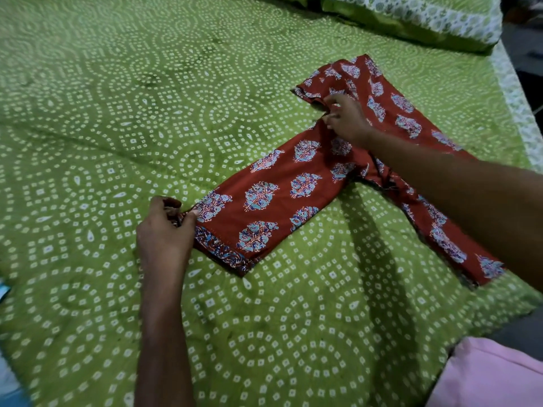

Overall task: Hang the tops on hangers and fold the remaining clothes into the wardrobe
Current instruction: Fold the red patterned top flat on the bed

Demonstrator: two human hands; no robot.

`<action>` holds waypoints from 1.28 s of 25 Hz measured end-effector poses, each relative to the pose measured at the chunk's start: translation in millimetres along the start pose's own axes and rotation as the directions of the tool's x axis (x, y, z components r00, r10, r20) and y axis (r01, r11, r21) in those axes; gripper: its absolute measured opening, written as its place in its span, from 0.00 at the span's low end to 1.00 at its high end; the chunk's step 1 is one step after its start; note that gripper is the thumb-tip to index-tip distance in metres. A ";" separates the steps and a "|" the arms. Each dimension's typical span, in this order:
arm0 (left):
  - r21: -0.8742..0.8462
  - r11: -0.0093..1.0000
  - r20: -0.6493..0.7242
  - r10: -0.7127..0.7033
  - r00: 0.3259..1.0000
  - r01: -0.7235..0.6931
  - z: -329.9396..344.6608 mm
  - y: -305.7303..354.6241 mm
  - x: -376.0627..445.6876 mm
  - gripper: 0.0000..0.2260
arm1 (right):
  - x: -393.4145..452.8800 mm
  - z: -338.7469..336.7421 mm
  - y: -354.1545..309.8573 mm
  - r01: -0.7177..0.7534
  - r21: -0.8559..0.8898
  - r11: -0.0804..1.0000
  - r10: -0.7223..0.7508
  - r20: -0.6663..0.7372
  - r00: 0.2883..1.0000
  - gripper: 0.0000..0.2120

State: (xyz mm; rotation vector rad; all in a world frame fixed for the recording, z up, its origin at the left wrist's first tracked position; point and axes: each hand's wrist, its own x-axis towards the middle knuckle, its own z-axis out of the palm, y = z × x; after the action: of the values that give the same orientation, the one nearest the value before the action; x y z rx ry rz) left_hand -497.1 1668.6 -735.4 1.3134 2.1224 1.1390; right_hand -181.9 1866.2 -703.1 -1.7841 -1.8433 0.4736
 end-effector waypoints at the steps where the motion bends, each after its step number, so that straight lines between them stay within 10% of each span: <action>1: -0.008 1.000 -0.015 -0.029 0.999 0.029 0.4 1.1 -0.7 0.15 | -19.3 -3.4 -0.1 0.035 0.053 0.998 -0.033 -0.042 0.999 0.19; 8: 0.249 0.965 0.150 -0.125 0.981 0.084 -5.7 17.0 -7.6 0.19 | -183.0 12.8 -0.4 0.650 -0.197 0.734 -0.605 0.246 0.757 0.25; 14: 0.190 0.963 0.032 -0.198 0.980 0.189 -8.5 6.1 -7.5 0.19 | -206.5 79.9 -86.0 0.839 -0.097 0.536 -0.818 0.184 0.544 0.08; 19: 0.530 0.847 -0.217 0.100 0.971 0.031 11.4 49.8 -23.3 0.18 | -198.4 28.1 -48.3 0.566 0.082 0.820 -0.570 0.203 0.796 0.18; 22: 0.217 0.890 0.158 0.373 0.914 -0.401 79.5 100.2 -31.5 0.17 | -174.6 -14.3 11.6 0.167 -0.198 0.966 -0.162 0.044 0.986 0.27; 25: 0.319 0.815 0.491 0.294 0.820 -0.483 142.9 106.8 -41.2 0.25 | -184.5 -39.7 49.4 -0.102 -0.293 0.951 0.145 0.129 0.981 0.36; 28: 0.510 0.685 0.499 0.257 0.827 -0.520 158.5 97.7 -39.2 0.27 | -220.1 -68.7 74.7 -0.136 -0.403 0.905 0.202 0.124 0.972 0.40; 32: 0.288 0.860 0.301 0.336 0.892 -0.421 160.4 132.0 -73.5 0.22 | -242.5 -120.4 112.6 -0.045 -0.357 0.933 0.201 0.413 0.888 0.34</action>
State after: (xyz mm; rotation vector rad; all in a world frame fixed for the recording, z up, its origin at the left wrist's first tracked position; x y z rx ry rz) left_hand -279.7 1703.8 -730.2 1.9980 1.9898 0.6982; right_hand -22.3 1620.2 -703.8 -2.1746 -2.2363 0.6959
